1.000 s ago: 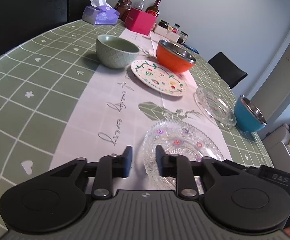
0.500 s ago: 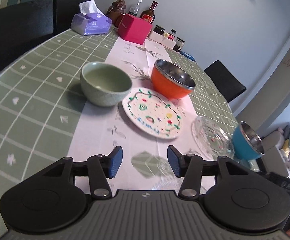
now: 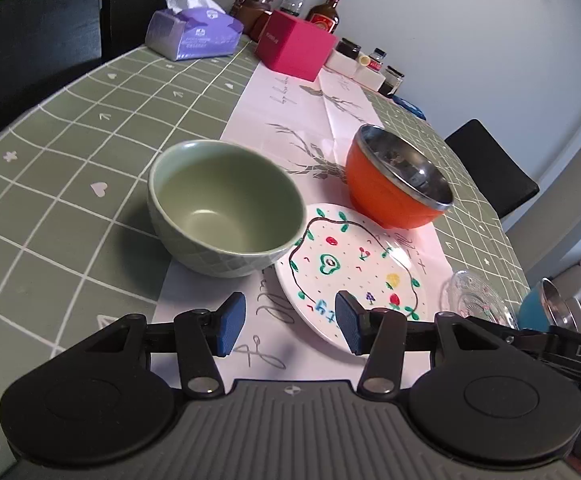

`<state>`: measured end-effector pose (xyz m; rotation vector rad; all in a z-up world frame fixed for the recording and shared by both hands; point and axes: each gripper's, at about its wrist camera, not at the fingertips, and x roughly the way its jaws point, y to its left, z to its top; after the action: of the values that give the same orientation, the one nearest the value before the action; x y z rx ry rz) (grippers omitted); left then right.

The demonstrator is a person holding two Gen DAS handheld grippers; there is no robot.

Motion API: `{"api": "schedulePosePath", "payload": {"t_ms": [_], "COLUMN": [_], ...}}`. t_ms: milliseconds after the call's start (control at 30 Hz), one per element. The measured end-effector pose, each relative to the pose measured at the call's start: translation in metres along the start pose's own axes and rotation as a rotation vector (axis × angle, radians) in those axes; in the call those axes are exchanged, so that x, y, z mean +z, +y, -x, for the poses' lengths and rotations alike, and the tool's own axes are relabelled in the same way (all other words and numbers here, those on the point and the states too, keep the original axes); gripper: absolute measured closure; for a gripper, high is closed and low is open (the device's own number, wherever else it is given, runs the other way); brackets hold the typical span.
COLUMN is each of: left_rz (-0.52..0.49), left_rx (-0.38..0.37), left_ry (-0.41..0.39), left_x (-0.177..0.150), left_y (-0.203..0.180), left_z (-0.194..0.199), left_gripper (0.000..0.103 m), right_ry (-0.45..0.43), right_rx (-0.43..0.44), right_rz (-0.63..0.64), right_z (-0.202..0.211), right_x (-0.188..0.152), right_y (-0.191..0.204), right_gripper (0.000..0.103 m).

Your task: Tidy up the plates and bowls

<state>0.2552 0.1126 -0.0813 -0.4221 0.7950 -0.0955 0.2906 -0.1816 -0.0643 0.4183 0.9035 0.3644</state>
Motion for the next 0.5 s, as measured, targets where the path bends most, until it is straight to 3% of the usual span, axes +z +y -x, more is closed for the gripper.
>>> {"api": "schedulePosePath", "payload": {"t_ms": [133,267,500], "left_rz": [0.015,0.016,-0.024], "left_rx": [0.005,0.004,0.013], "left_ry": [-0.007,-0.033,-0.065], "left_x": [-0.001,-0.001,-0.005], "left_y": [0.002,0.001,-0.006], "left_z": [-0.013,-0.018,-0.025], "left_gripper": [0.045,0.046,0.060], "right_ry": [0.022,0.020,0.019], "right_rx": [-0.004,0.009,0.034], "right_rz": [-0.030,-0.055,-0.090], "right_z": [-0.019,-0.030,-0.042], "right_x": [0.007,0.011,0.017], "right_y": [-0.009,-0.017,-0.025], "right_gripper": [0.050,0.059,0.077]}}
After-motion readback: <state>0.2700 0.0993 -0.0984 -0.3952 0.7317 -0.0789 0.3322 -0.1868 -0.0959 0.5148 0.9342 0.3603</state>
